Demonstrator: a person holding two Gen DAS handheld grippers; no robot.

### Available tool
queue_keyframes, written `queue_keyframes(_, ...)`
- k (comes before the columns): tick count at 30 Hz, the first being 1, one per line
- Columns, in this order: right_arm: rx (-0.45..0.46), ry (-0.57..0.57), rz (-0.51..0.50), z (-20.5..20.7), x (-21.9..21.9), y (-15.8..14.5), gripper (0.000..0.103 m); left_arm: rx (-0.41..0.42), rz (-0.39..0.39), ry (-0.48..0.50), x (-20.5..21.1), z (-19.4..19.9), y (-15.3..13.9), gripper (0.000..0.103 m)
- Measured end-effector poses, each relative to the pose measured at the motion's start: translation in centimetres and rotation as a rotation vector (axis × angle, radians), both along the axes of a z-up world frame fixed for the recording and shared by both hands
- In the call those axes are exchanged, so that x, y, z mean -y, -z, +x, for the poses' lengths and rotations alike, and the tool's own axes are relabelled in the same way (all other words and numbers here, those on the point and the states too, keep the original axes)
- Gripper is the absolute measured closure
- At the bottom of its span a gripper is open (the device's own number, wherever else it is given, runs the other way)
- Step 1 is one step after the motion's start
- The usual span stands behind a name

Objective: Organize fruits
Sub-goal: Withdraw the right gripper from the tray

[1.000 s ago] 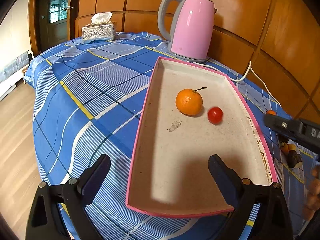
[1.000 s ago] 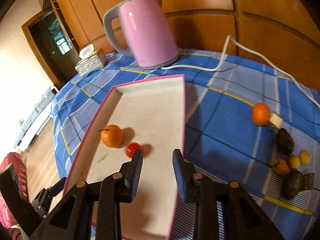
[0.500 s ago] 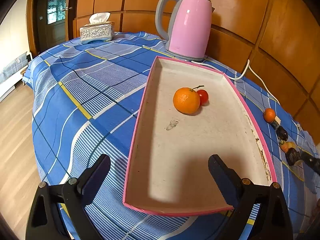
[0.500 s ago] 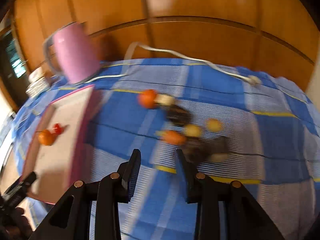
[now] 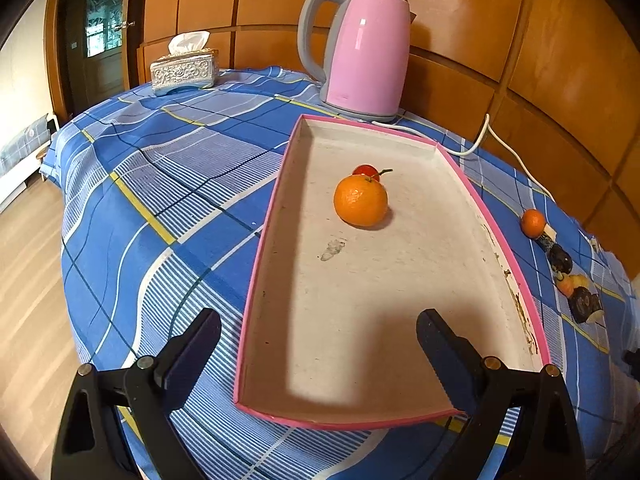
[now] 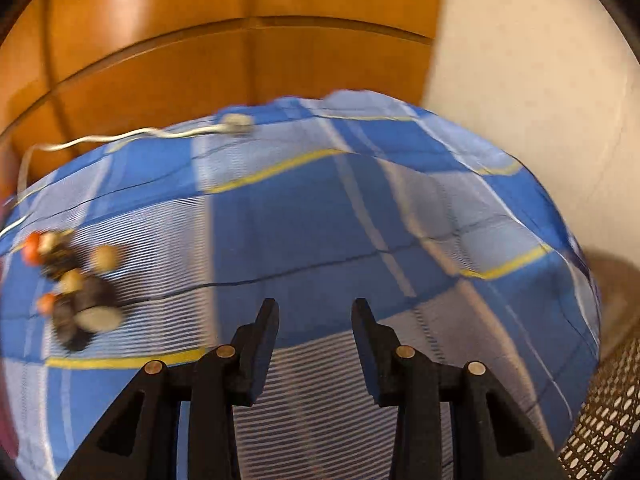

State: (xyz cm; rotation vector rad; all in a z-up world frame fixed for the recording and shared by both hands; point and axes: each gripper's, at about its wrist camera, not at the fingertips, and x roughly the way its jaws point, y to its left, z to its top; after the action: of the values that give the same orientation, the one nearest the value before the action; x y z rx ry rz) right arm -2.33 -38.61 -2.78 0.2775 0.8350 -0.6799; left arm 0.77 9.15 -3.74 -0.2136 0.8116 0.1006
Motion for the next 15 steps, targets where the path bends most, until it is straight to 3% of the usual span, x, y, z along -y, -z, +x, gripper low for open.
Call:
queue_keyframes(4, -0.014, 0.084, 0.01, -0.6, 1.5, 1.1, 0.064, -0.002, 0.009, 0.006, 0.1, 0.0, 0.0, 0.004)
queue_keyframes(8, 0.008, 0.131, 0.01, -1.2, 2.0, 2.2, 0.045, 0.011, 0.012, 0.007, 0.1, 0.1, -0.6, 0.004)
queue_keyframes(15, 0.037, 0.136, 0.015, -1.9, 2.1, 2.6, 0.036, 0.035, -0.004, 0.047, 0.8, 0.5, -2.3, 0.004)
